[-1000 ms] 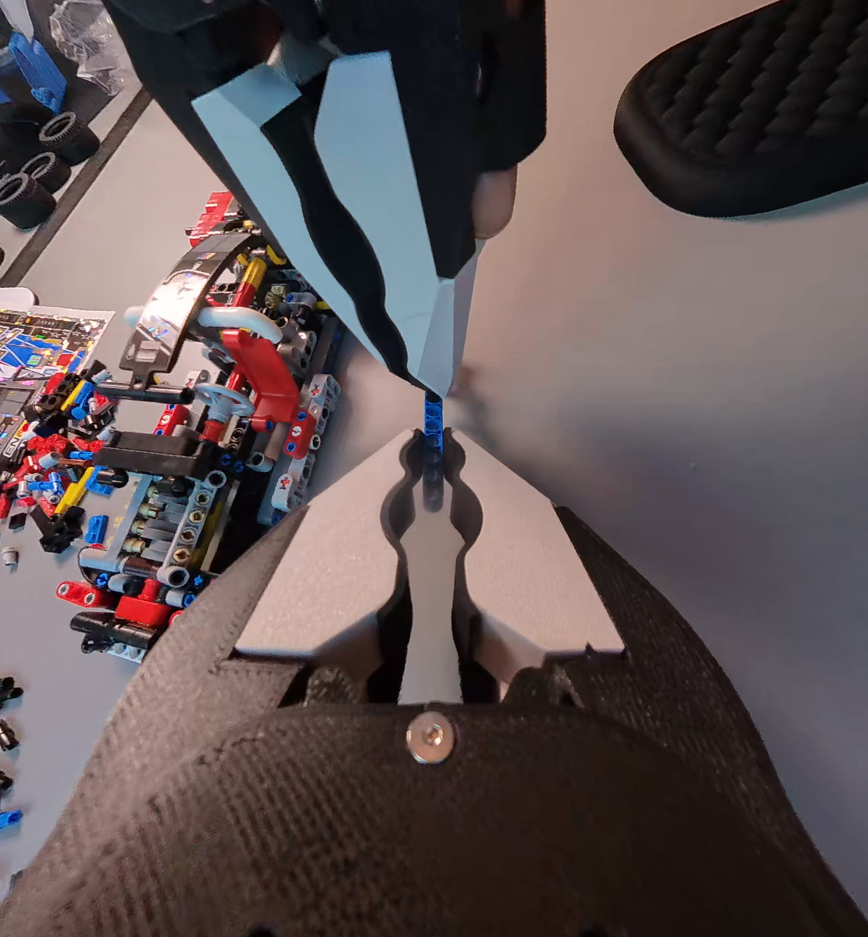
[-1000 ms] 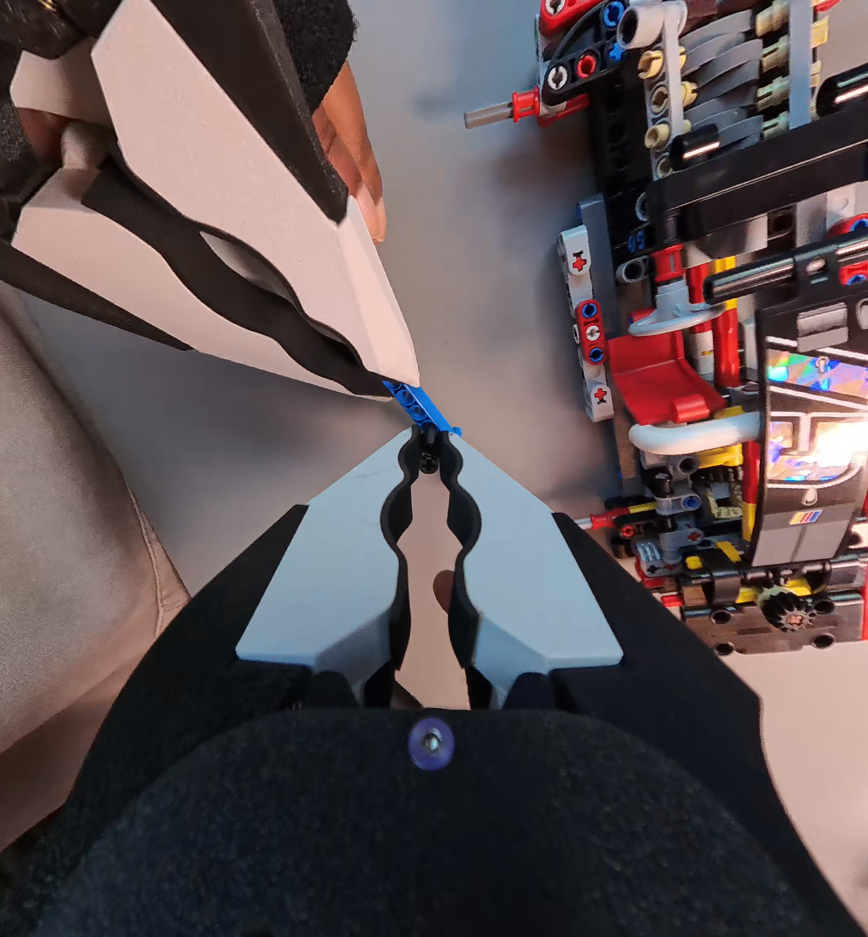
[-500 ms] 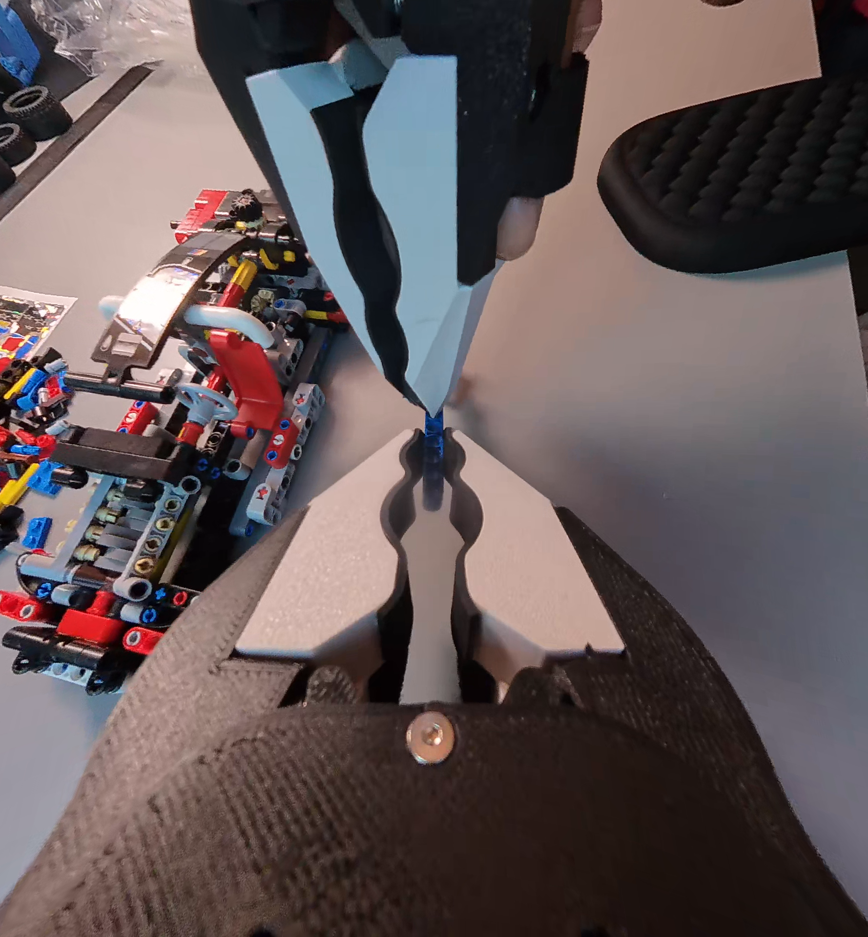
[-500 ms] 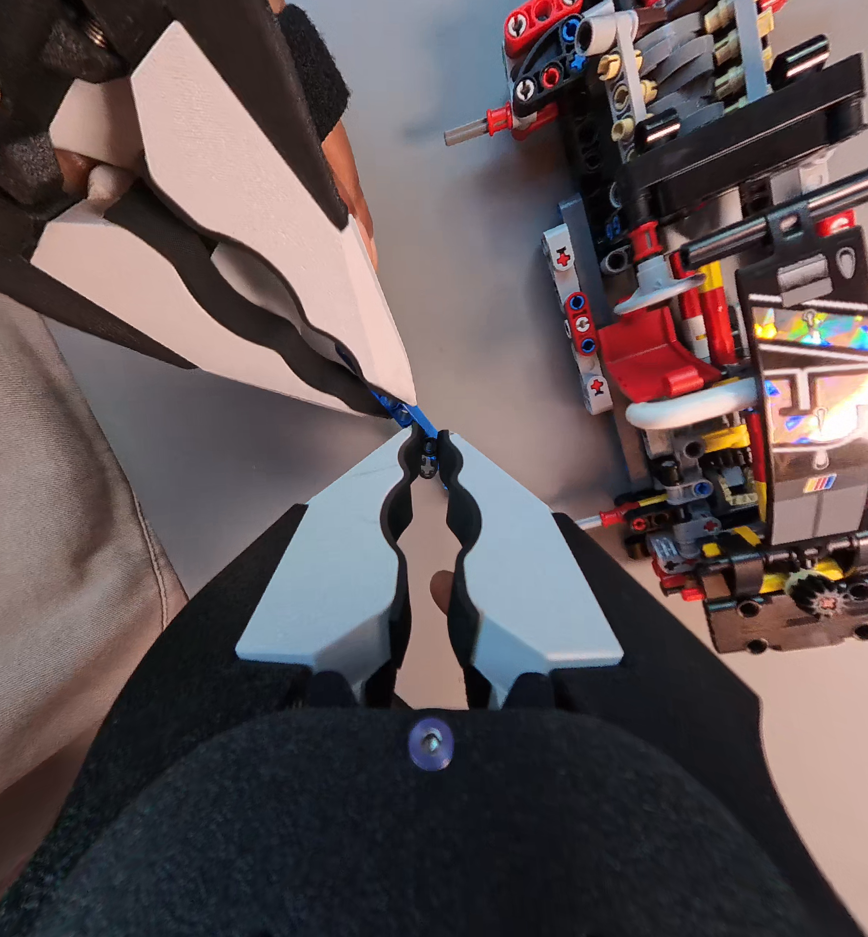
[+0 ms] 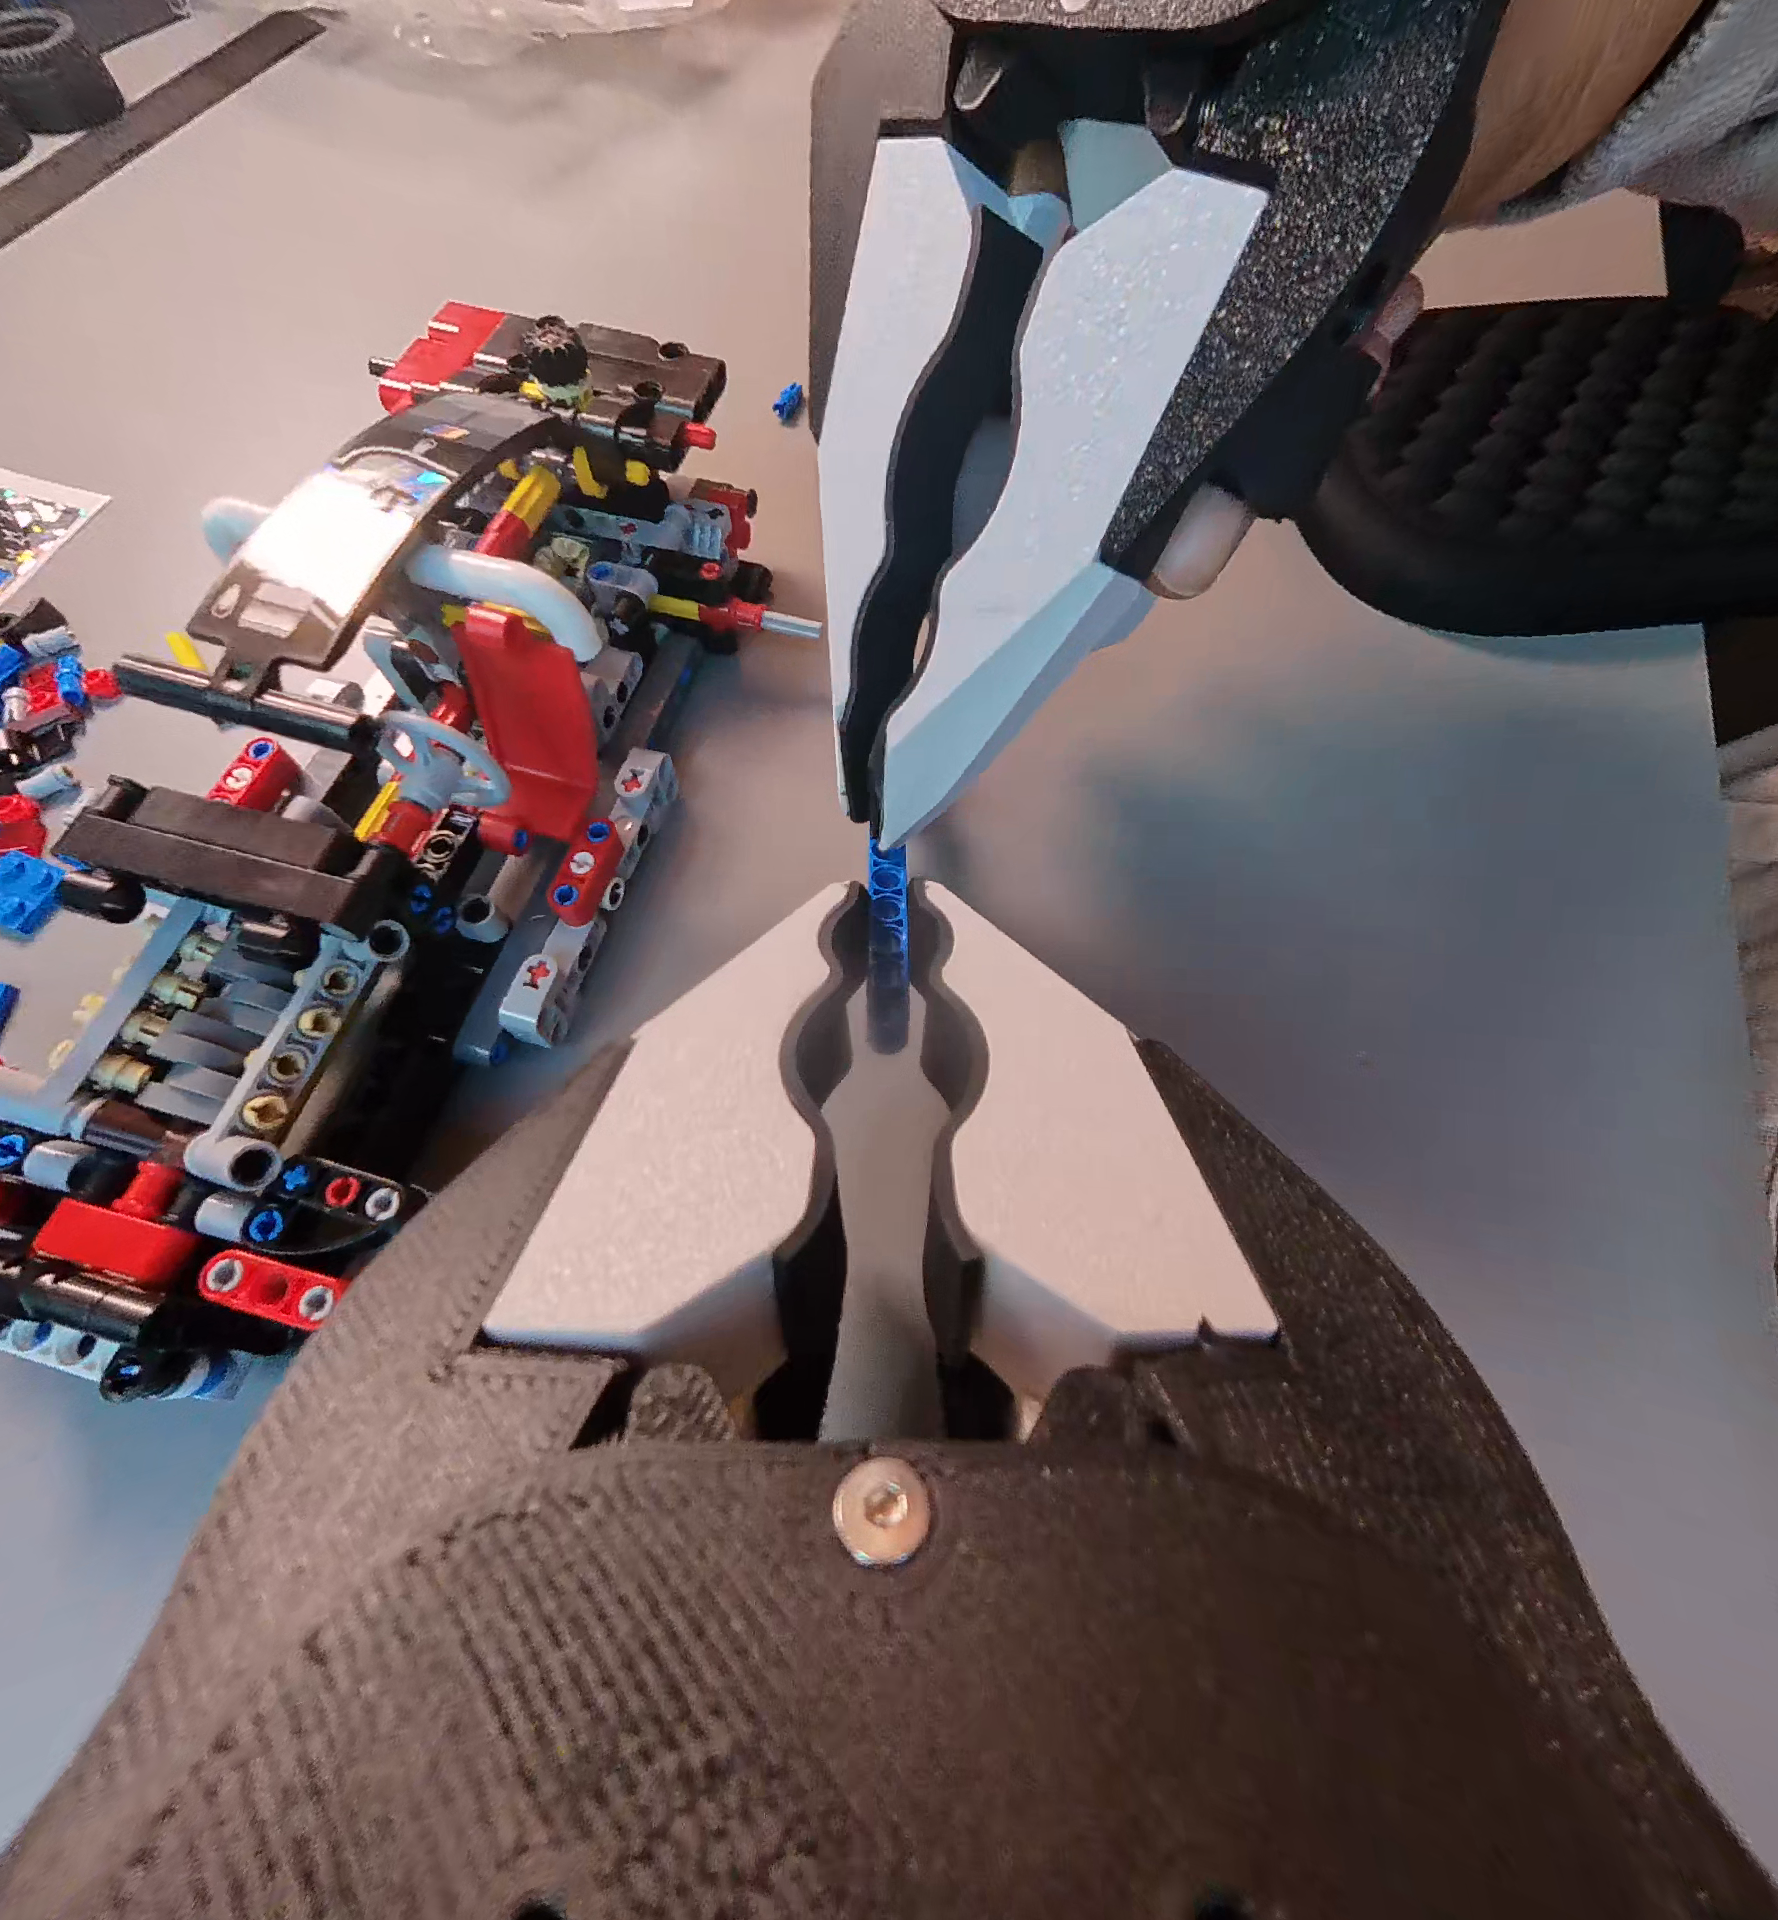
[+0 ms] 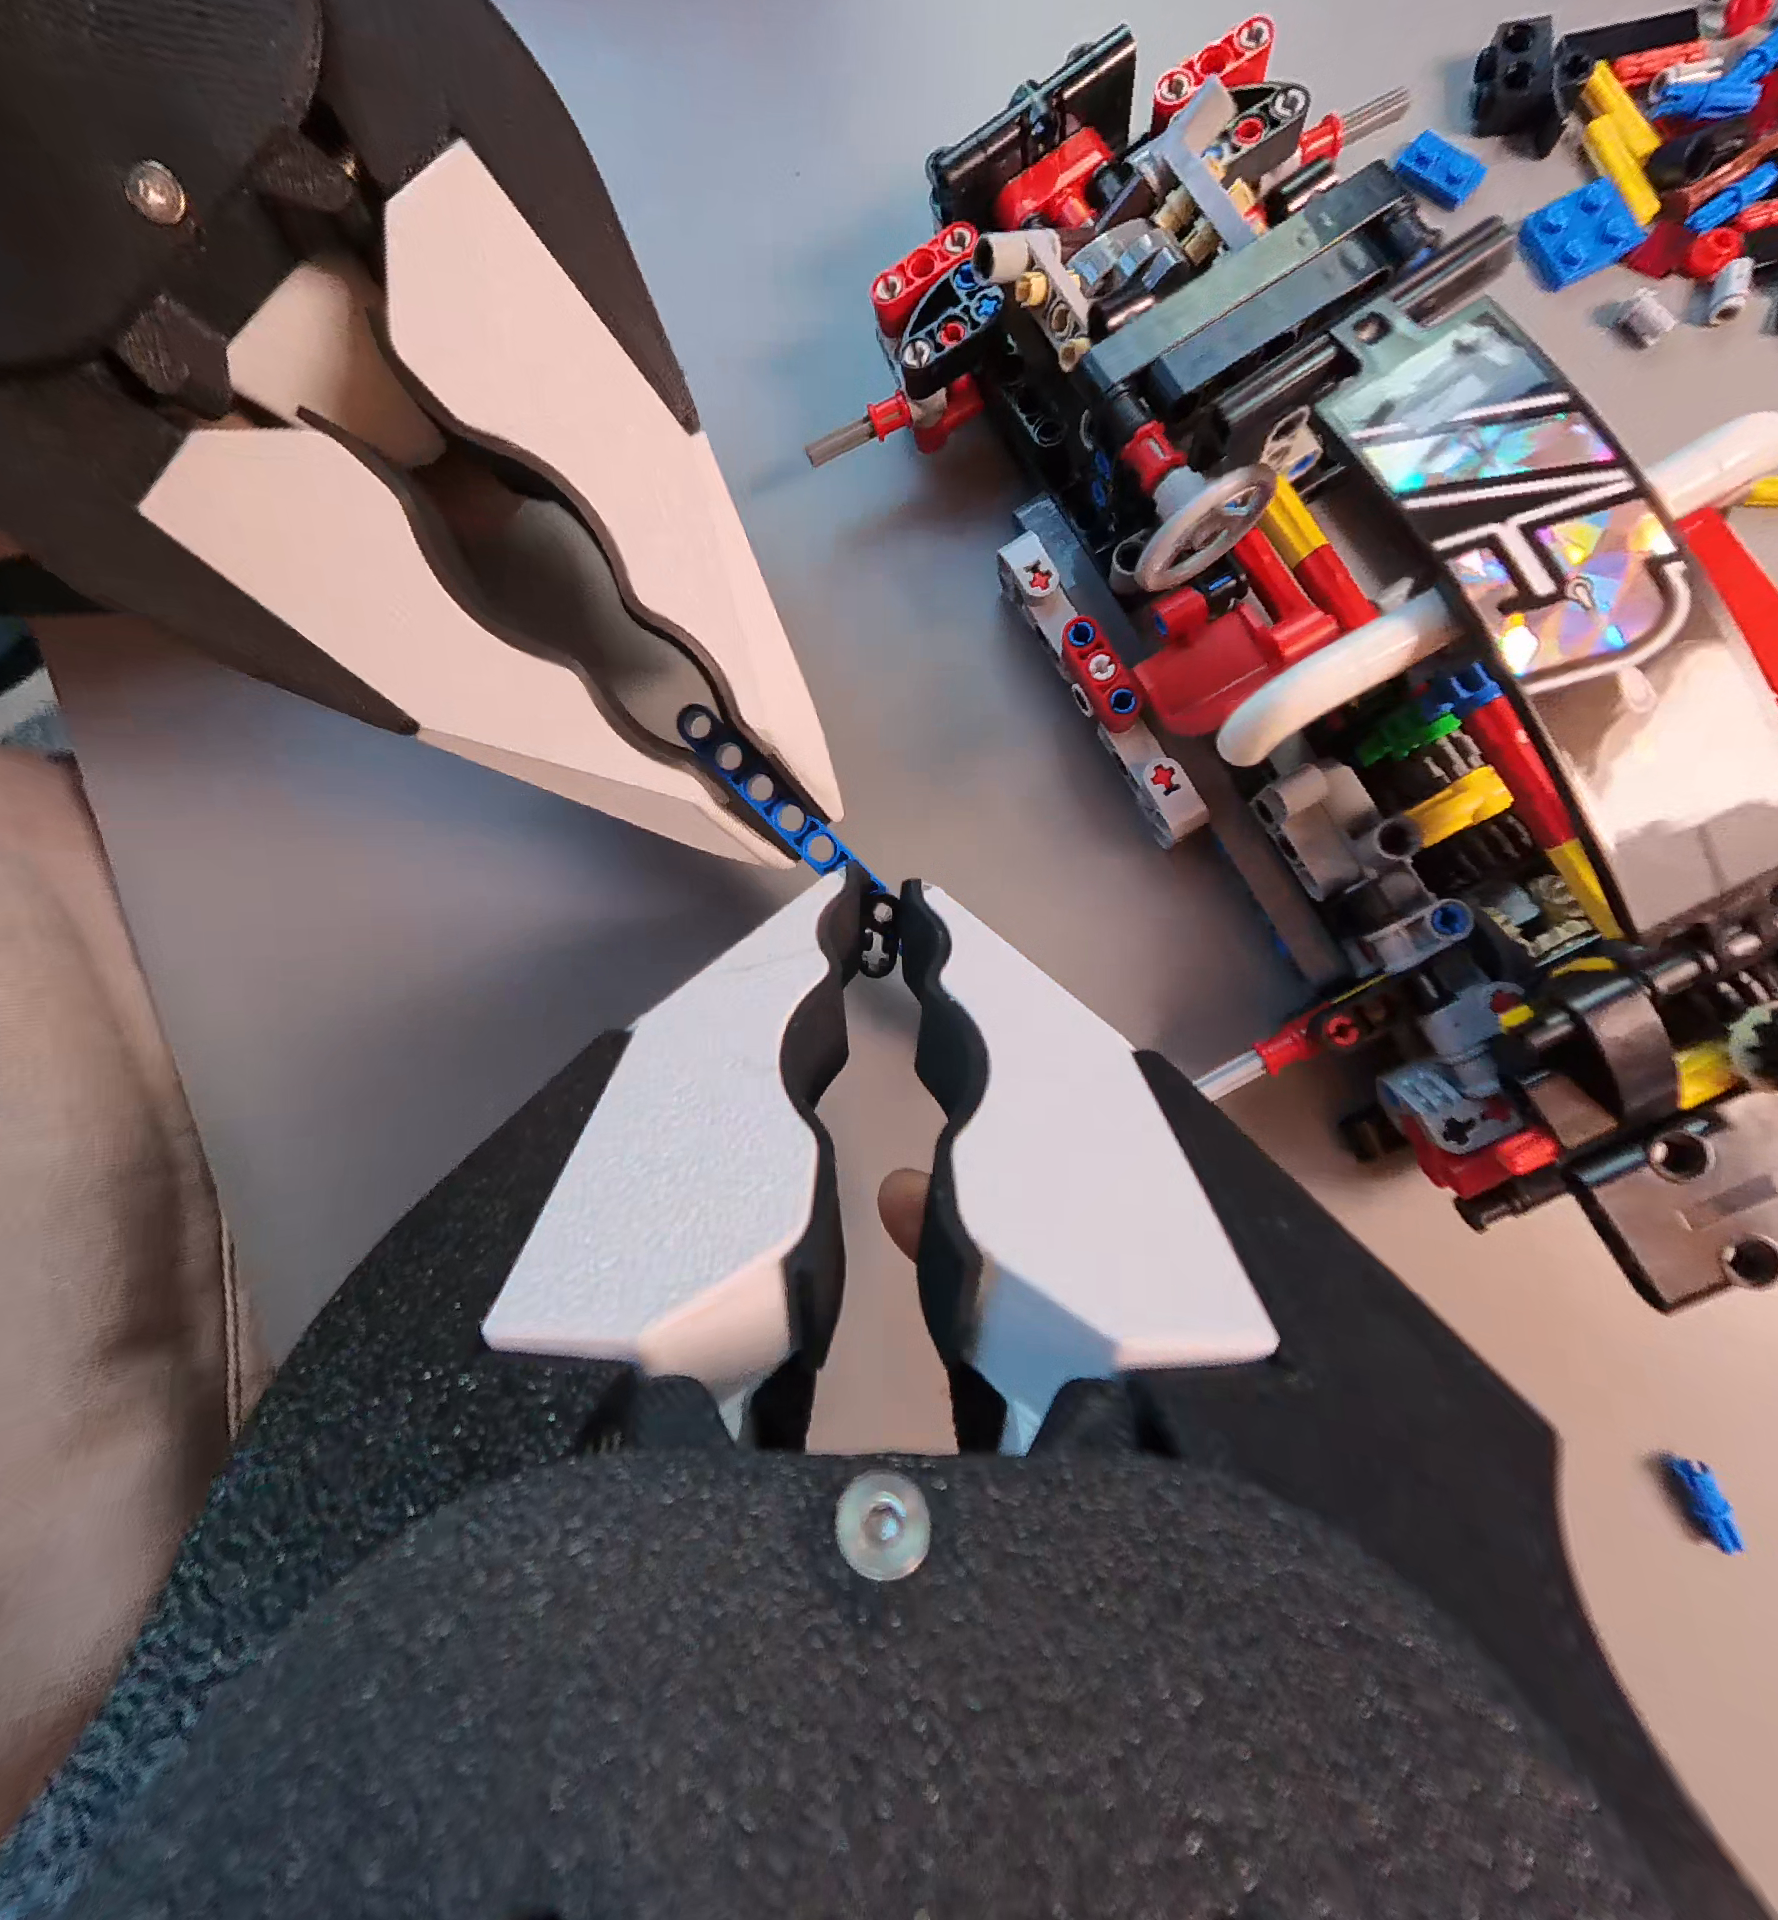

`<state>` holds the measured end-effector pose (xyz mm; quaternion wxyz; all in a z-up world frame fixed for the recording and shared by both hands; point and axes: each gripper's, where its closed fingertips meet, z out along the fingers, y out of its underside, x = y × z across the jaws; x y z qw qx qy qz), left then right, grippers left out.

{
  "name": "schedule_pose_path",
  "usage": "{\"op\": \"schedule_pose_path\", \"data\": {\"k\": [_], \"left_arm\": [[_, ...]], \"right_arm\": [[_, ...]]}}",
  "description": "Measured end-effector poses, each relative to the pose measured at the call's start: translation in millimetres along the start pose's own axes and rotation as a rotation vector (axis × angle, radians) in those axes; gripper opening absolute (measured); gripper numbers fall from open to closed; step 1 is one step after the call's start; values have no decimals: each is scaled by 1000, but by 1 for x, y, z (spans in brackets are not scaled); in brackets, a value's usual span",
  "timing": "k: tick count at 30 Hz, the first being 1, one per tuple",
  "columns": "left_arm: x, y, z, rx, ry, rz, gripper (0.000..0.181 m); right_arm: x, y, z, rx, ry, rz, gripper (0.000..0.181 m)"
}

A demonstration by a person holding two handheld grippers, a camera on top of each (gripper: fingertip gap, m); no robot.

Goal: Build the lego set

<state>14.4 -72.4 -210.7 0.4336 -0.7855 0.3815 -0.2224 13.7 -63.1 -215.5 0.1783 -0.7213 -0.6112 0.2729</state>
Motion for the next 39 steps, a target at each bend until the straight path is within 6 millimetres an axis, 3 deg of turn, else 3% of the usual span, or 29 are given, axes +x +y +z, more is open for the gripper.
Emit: {"op": "schedule_pose_path", "data": {"k": [6,15,18,23,26,30,32,34,39], "left_arm": [[1,-1,0,5,-1,0,4],[3,-1,-1,23,57,-57,5],[1,-6,-5,54,63,-75,5],[2,-13,-12,98,118,-153,5],[4,-15,-12,109,169,-218,5],[5,-16,-12,114,208,-281,5],[5,-16,-13,123,231,-325,5],[4,-15,-15,128,259,-367,5],[7,-19,-19,162,330,-441,5]], "right_arm": [[0,1,1,-43,-8,-33,4],[-1,-2,-4,103,-97,121,11],[-4,-14,-18,219,-90,21,28],[-9,-13,-34,323,162,-394,37],[-10,-11,-31,323,379,-655,35],[-7,-8,-17,228,537,-875,28],[-4,-12,-17,224,610,-949,16],[-4,-13,-15,199,625,-997,15],[-9,-12,-16,179,505,-949,13]]}}
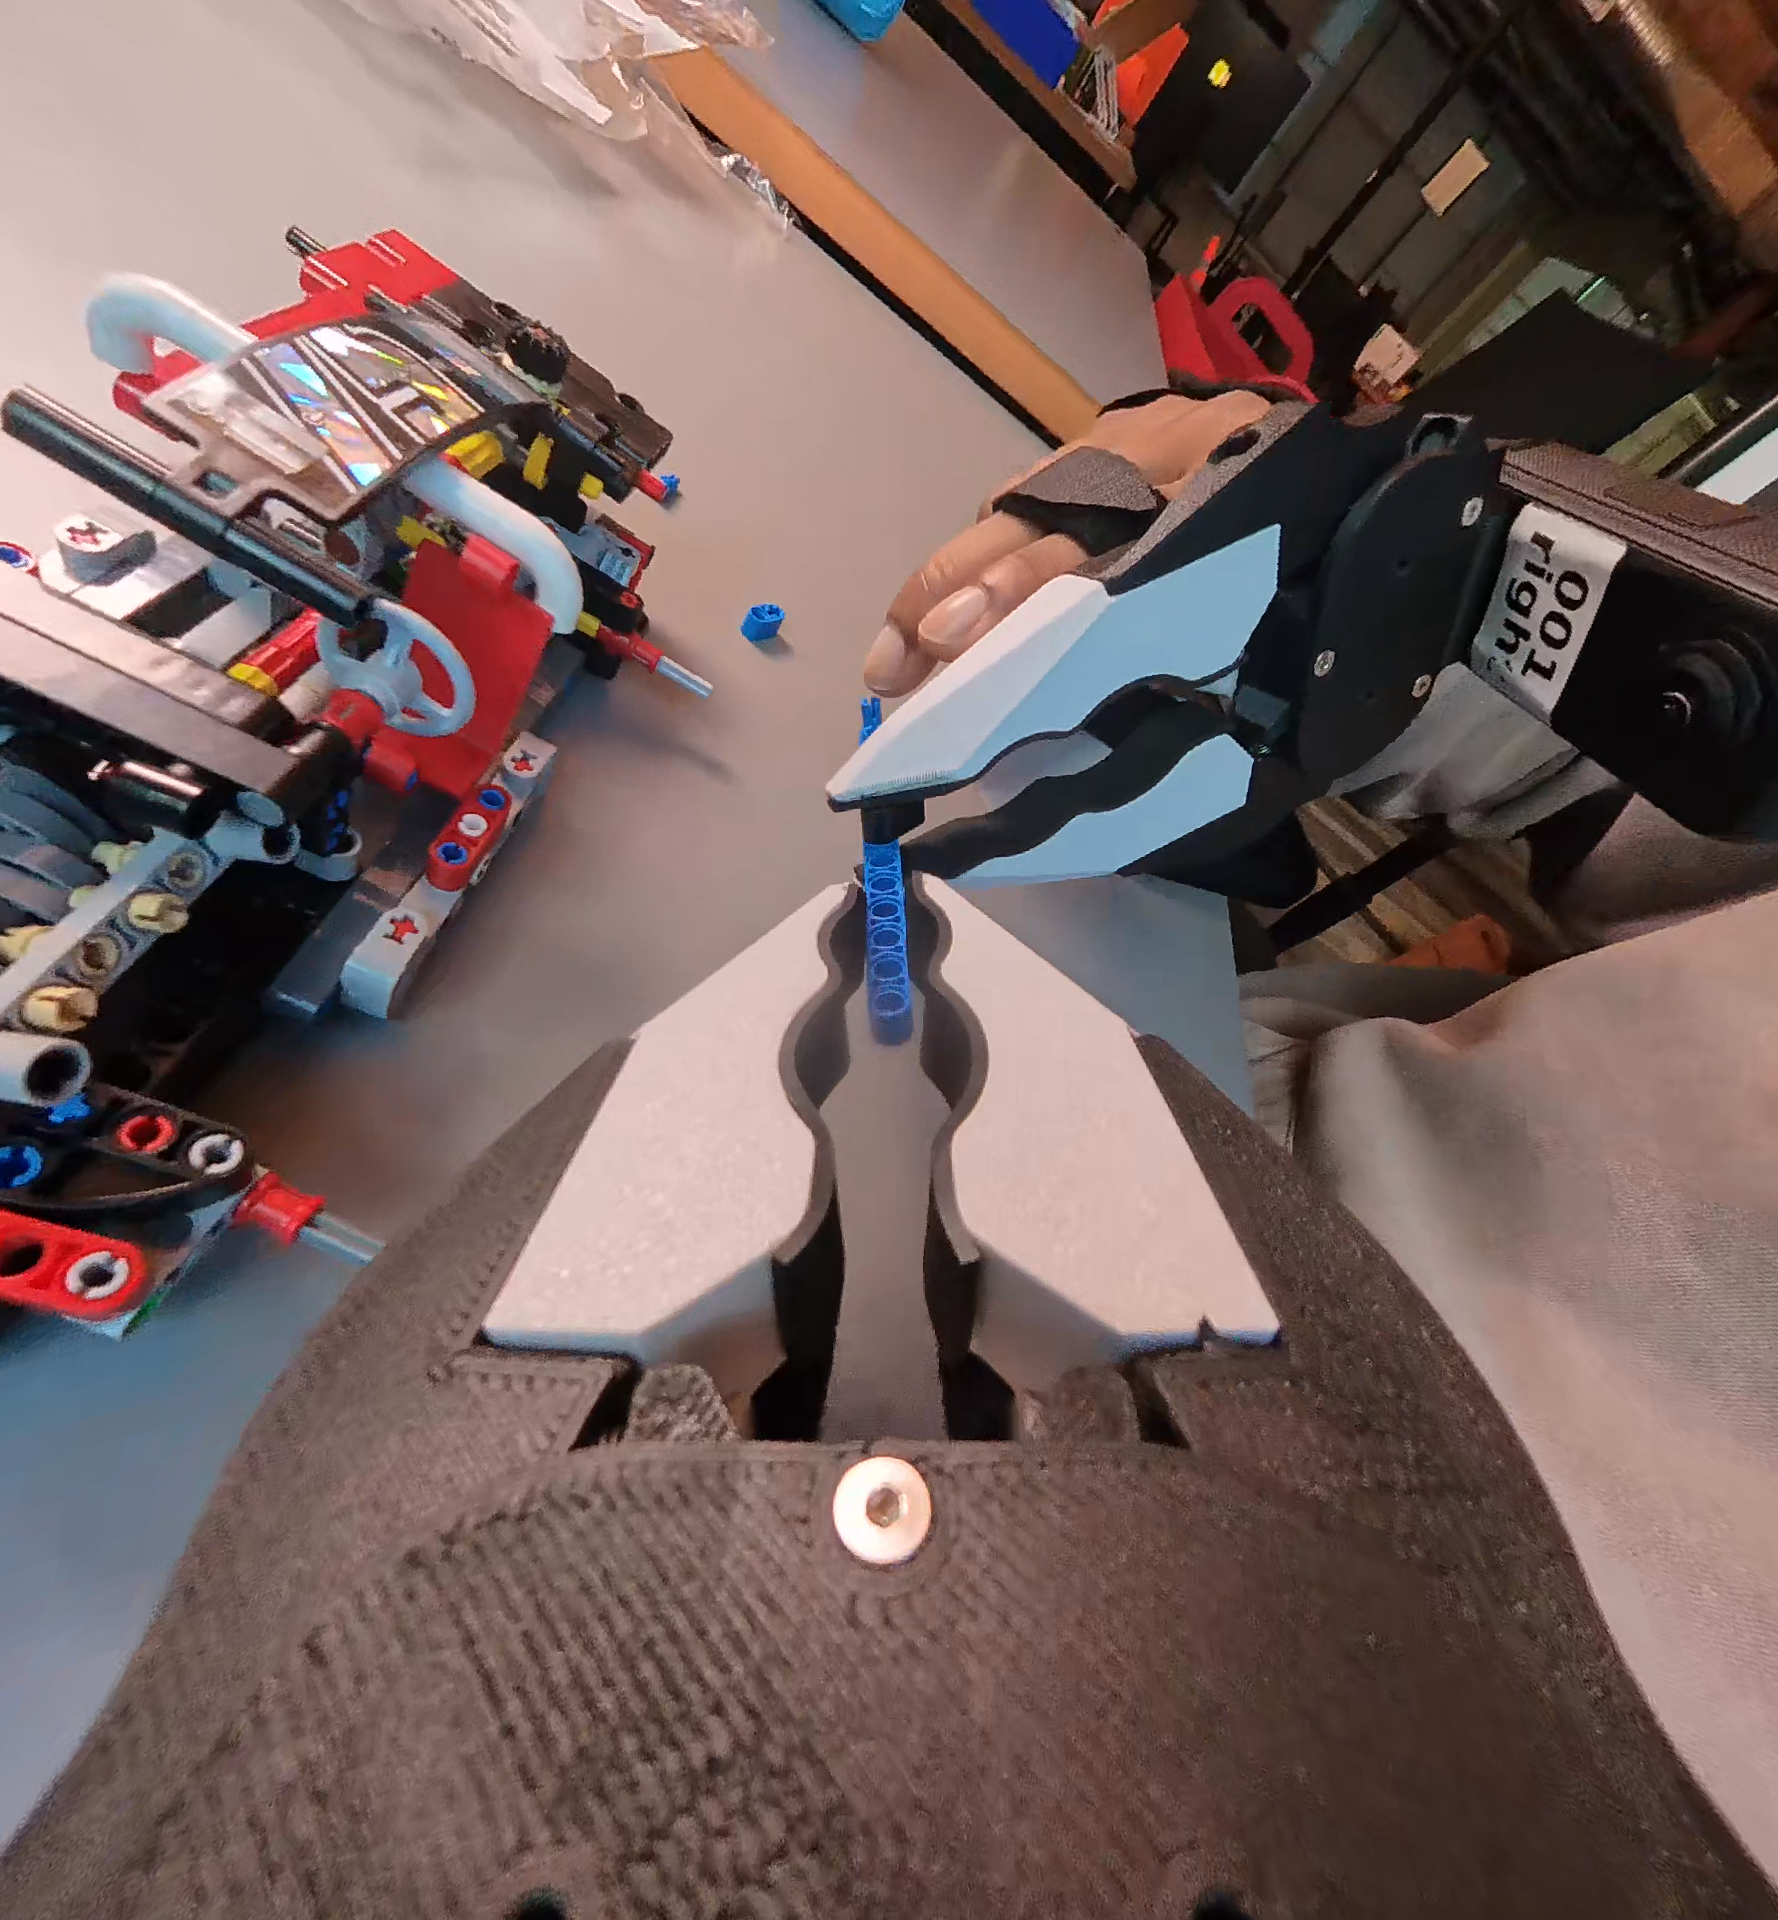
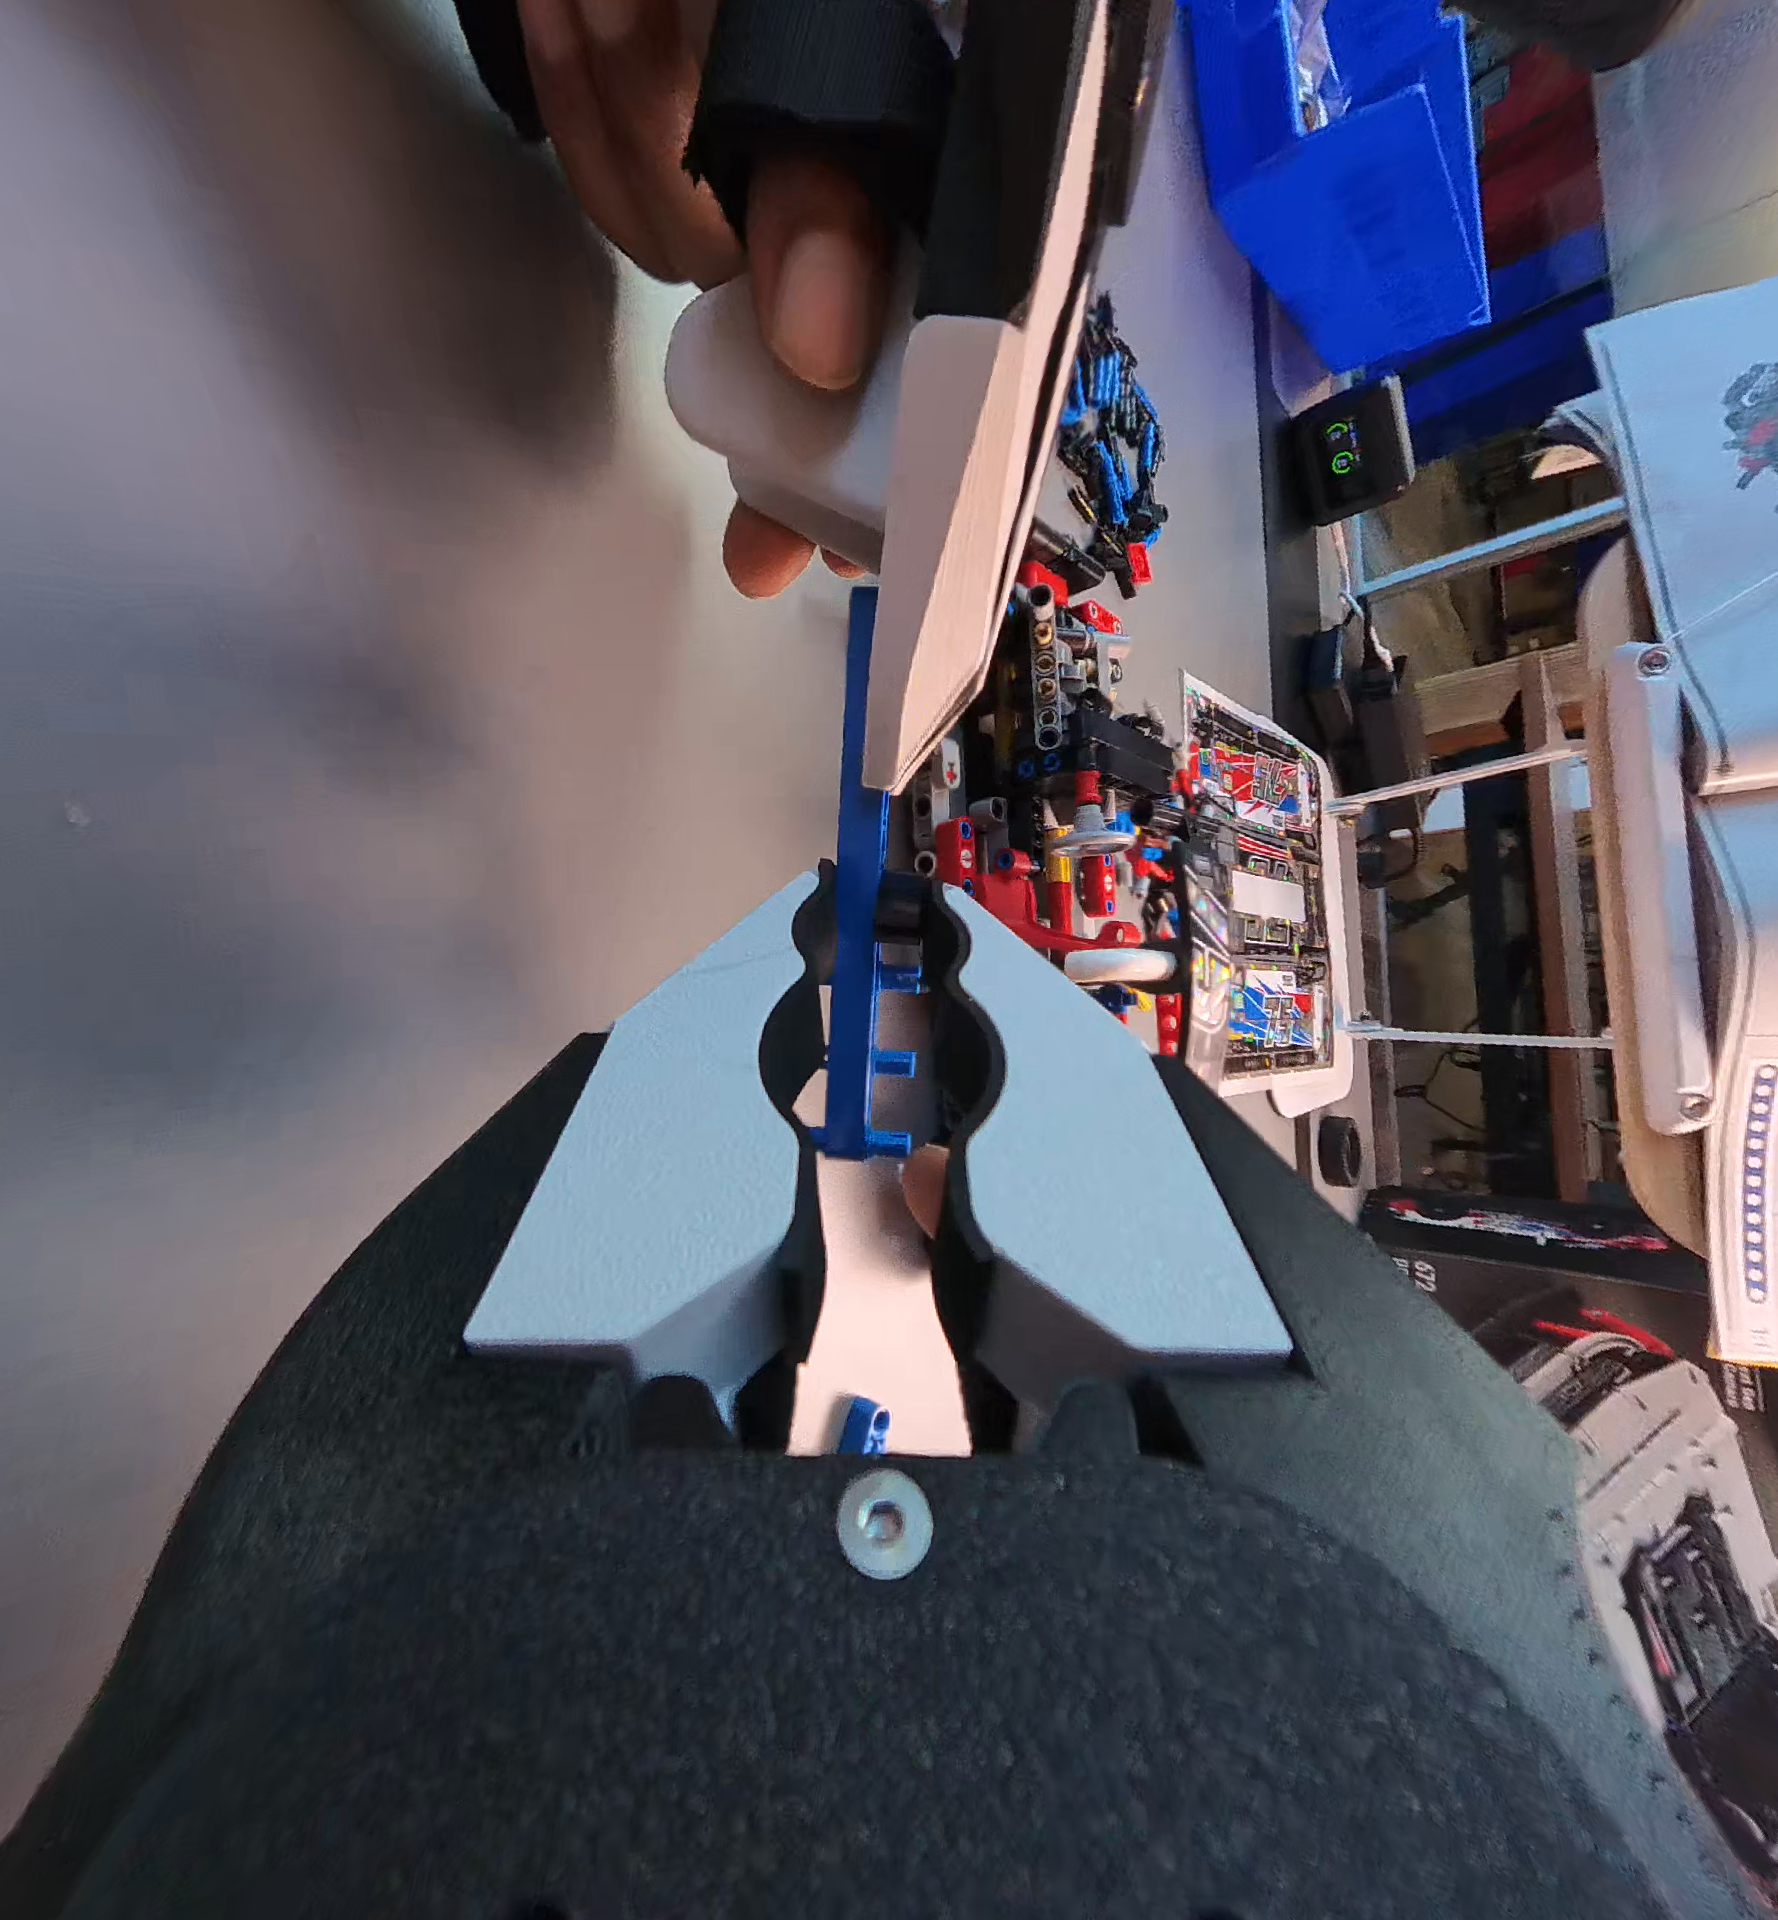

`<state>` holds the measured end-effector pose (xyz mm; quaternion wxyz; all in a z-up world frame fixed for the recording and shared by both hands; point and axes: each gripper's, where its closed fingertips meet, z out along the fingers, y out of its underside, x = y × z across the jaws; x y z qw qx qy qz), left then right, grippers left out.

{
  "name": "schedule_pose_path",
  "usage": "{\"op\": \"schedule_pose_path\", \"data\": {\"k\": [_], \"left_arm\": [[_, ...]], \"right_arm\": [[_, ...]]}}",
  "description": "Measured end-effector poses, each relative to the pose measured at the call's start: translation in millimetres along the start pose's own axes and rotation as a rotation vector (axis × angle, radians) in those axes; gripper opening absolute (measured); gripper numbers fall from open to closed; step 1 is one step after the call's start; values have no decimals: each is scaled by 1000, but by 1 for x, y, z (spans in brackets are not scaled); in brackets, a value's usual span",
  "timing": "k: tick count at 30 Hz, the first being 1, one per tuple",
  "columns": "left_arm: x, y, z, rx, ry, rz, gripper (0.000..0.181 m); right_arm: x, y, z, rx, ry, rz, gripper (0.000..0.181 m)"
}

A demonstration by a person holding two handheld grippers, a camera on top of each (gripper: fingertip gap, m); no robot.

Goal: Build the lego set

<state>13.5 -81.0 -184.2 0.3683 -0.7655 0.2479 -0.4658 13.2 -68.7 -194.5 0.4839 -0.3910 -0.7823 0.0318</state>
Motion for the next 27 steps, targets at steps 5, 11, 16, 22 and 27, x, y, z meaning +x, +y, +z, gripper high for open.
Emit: {"op": "schedule_pose_path", "data": {"k": [5,11,16,22,27], "left_arm": [[3,-1,1,6,16,16,5],[6,-6,-2,-3,-98,327,5],[10,-8,-2,-4,-190,555,6],[6,-12,-5,10,-270,632,6],[9,-9,-3,-7,-252,685,5]], "right_arm": [[-1,-1,-3,24,-64,107,14],[16,-7,-31,65,-429,538,45],[10,-6,-24,-10,-613,644,35],[2,-3,-11,-32,-579,596,15],[-2,-3,-13,-31,-543,441,12]]}}
